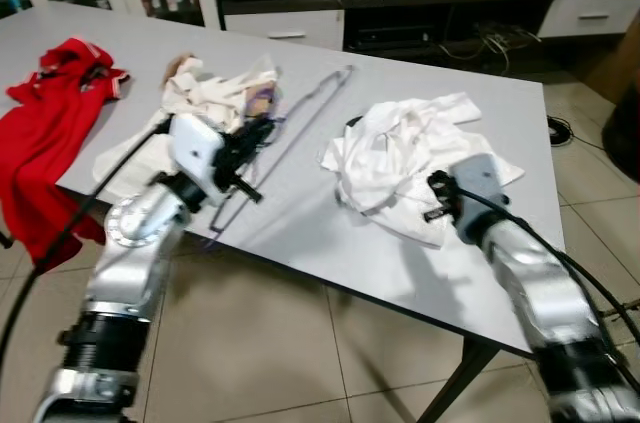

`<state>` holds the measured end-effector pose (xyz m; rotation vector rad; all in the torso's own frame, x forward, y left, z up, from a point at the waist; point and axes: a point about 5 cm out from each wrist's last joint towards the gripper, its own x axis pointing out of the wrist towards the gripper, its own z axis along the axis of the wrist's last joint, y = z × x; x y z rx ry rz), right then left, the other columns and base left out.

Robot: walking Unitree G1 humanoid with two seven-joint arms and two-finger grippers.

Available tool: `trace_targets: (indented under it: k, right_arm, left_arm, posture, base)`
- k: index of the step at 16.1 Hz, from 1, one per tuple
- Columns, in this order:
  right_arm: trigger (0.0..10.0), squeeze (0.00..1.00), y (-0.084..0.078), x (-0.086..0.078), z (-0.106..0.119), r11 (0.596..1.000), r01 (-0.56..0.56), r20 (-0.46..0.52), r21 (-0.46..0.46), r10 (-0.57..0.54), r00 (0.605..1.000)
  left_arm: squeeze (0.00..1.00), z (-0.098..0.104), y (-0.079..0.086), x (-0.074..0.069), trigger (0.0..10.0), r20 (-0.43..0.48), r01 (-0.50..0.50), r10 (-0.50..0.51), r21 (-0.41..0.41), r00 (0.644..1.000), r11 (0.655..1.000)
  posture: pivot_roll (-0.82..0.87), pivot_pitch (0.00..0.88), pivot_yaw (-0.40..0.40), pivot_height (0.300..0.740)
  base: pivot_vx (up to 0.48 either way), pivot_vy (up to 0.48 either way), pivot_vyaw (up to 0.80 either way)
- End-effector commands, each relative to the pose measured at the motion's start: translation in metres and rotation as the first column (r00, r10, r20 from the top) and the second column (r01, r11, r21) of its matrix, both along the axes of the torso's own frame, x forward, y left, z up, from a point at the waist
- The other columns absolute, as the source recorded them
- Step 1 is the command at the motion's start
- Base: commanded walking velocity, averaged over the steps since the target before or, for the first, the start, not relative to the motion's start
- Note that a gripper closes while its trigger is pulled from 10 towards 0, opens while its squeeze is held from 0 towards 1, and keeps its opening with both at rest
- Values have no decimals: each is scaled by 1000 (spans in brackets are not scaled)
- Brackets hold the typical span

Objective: Hang hanger

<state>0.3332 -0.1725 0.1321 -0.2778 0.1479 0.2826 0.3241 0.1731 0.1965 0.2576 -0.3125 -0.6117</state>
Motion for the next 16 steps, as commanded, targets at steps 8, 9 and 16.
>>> trace_targets:
  k: [8, 9, 16]
  right_arm:
    - [10000, 0, 81, 16, -35, 980, -194, -119, -47, 187, 975]
    - [10000, 0, 81, 14, -38, 976, -210, -141, -53, 201, 969]
    - [10000, 0, 26, -55, -43, 846, -533, -292, -14, 506, 812]
  left_arm:
    - [0, -16, -2, -6, 10000, -62, 84, -77, 119, 995, 989]
    - [0, -16, -2, -7, 10000, -61, 85, -78, 118, 995, 989]
    - [0, -20, -10, -9, 10000, -68, 97, -91, 88, 994, 991]
  posture:
    - [34, 56, 10, 740]
    - [35, 56, 10, 740]
    - [1, 64, 8, 740]
  base:
    - [0, 0, 0]
    - [0, 0, 0]
    - [0, 0, 0]
